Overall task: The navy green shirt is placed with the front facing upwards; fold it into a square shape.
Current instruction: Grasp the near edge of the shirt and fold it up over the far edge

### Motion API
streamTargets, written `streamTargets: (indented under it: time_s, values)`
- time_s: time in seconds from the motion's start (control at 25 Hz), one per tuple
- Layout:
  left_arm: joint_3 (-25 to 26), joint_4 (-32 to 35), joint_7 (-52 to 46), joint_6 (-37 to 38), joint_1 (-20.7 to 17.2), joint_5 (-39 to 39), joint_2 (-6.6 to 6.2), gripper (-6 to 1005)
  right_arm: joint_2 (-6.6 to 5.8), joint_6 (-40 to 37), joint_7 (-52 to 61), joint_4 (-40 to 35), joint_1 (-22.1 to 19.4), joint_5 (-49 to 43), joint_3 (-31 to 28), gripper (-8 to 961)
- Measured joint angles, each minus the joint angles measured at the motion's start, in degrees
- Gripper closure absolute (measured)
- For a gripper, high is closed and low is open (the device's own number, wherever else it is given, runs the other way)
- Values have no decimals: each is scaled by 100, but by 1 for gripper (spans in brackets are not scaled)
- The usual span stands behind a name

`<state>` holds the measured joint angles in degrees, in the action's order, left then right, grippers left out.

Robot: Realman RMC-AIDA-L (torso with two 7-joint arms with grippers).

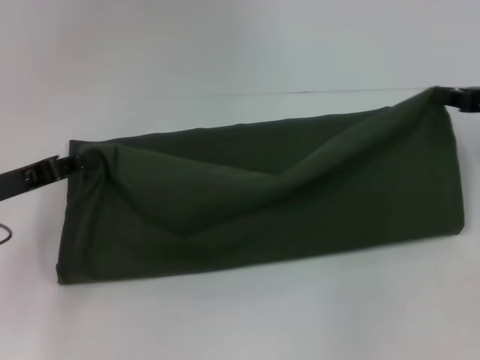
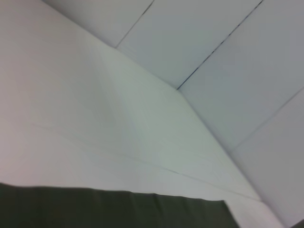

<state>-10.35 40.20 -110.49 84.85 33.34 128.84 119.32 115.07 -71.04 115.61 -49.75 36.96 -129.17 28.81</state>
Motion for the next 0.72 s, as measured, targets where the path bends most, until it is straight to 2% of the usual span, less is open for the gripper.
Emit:
streamTargets:
  time_s: [0.12, 0.28, 0.48, 0.72]
  values:
    - [-166, -72, -2, -614, 188, -10, 58, 916, 1, 795, -36, 497, 213, 5, 268, 918]
    - [-191, -87, -15, -1325, 361, -38, 211, 908, 11, 1603, -45, 1043, 461, 0, 653, 918]
    - [-193, -97, 23, -2160, 410, -272, 398, 898, 126, 2449, -63, 1390, 612, 40, 870, 918]
    - [-282, -227, 27, -2679, 413, -415, 450, 886, 184, 3004, -67, 1543, 677, 183, 879, 918]
